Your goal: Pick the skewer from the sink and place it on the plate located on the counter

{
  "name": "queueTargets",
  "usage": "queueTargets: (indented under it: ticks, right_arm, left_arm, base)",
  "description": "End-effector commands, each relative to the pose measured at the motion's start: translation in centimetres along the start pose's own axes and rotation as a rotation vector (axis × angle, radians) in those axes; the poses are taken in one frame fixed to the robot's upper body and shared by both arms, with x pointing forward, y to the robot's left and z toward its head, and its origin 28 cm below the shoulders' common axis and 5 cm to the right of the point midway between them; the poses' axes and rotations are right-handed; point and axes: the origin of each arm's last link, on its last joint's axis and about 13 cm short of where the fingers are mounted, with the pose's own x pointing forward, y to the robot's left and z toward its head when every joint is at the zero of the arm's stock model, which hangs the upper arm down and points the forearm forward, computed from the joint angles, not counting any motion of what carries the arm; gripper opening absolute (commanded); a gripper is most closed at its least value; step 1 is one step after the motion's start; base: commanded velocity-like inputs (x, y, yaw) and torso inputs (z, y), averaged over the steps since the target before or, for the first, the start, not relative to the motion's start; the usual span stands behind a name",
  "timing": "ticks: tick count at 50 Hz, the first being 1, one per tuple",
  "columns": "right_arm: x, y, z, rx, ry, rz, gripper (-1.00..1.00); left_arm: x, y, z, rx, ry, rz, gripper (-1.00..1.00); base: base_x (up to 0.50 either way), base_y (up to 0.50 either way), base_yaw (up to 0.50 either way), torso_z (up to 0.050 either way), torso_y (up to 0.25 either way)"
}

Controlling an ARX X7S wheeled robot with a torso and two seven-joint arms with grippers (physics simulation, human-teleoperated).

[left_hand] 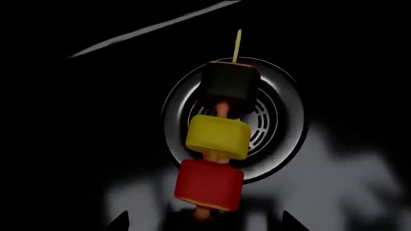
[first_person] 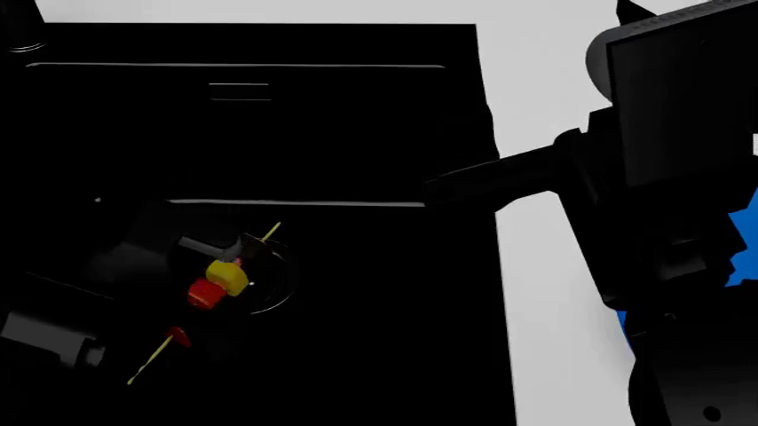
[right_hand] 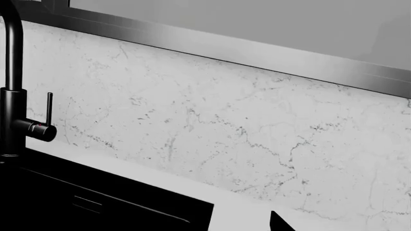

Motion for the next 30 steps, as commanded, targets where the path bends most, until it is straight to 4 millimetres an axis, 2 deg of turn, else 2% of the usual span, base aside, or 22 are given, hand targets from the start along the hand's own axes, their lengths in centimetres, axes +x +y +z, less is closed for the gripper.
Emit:
queueTargets:
  ticks: [1, 29, 30]
  right_arm:
    - [0.1, 0.1, -0.2, -0.002, 0.009, -0.003, 1.0]
    - [-0.1, 0.0, -0.5, -0.01, 0.024, -0.014, 1.0]
    - [-0.1, 0.0, -0.5, -0.01, 0.023, -0.013, 1.0]
  left_arm:
    - [0.3, 0.5, -1.6, 0.0, 0.049, 0.003, 1.0]
    - [0.7, 1.2, -4.5, -0.055, 0.138, 0.003, 1.0]
    - [0.7, 1.2, -4.5, -0.056, 0.13, 0.002, -1.0]
  base:
    - [0.0, 0.0, 0.0, 0.0, 0.0]
    - [0.0, 0.0, 0.0, 0.0, 0.0]
    - [-0.01, 0.0, 0.0, 0.0, 0.0]
